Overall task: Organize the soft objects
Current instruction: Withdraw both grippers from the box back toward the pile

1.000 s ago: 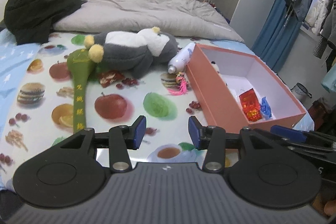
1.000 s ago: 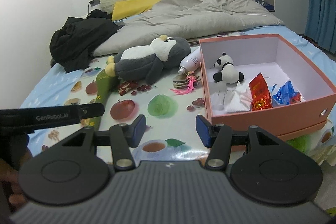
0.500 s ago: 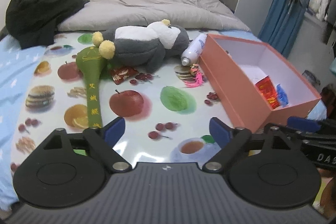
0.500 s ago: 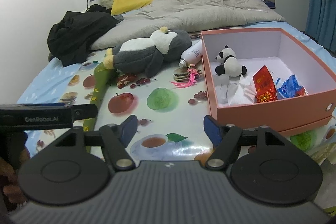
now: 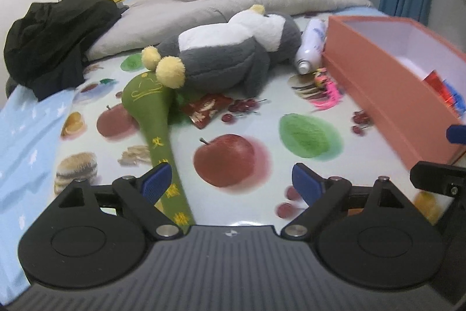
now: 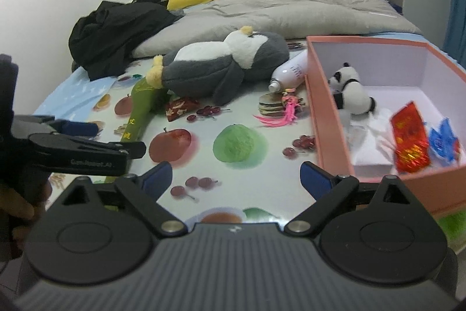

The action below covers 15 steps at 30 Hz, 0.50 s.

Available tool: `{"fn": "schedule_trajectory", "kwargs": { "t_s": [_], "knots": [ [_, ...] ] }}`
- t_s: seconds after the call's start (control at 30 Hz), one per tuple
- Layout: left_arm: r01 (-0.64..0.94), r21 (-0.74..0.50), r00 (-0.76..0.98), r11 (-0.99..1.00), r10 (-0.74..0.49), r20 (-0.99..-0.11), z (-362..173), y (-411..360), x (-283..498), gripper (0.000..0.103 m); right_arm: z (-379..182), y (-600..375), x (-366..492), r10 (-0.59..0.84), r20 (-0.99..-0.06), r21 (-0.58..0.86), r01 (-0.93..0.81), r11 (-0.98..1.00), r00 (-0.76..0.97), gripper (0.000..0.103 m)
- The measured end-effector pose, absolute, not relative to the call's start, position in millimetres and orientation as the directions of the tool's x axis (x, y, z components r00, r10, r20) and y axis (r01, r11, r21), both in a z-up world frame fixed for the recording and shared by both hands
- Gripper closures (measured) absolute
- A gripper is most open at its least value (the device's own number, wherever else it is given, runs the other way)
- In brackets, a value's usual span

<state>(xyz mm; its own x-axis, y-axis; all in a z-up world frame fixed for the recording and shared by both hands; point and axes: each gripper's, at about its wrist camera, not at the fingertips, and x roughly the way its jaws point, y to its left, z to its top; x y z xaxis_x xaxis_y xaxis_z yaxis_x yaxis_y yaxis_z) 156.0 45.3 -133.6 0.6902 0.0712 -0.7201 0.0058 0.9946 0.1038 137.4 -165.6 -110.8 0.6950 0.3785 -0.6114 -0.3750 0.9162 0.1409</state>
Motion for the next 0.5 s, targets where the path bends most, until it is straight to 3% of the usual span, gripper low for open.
{"fn": "schedule_trajectory", "kwargs": {
  "t_s": [0.1, 0.17, 0.2, 0.5],
  "knots": [
    [0.031, 0.117, 0.684, 0.993, 0.064, -0.727, -144, 51, 174, 0.011, -119, -157, 154, 0.377, -0.612, 0.136, -0.378, 0.916, 0.695, 0.009],
    [0.046, 0.133, 0.681, 0.990, 0.067, -0.729, -153, 55, 188, 0.012, -124, -151, 167, 0.371, -0.619, 0.132, -0.374, 0.918, 0.692, 0.028],
    [0.049, 0.146, 0.680, 0.988, 0.074, -0.730, -157, 57, 195, 0.012, -127, -148, 173, 0.364, -0.626, 0.125, -0.372, 0.920, 0.690, 0.031],
    [0.087, 0.216, 0.683, 0.973, 0.100, -0.724, -185, 71, 257, 0.017, -153, -126, 233, 0.306, -0.644, 0.084, -0.333, 0.939, 0.701, 0.043]
  ]
}}
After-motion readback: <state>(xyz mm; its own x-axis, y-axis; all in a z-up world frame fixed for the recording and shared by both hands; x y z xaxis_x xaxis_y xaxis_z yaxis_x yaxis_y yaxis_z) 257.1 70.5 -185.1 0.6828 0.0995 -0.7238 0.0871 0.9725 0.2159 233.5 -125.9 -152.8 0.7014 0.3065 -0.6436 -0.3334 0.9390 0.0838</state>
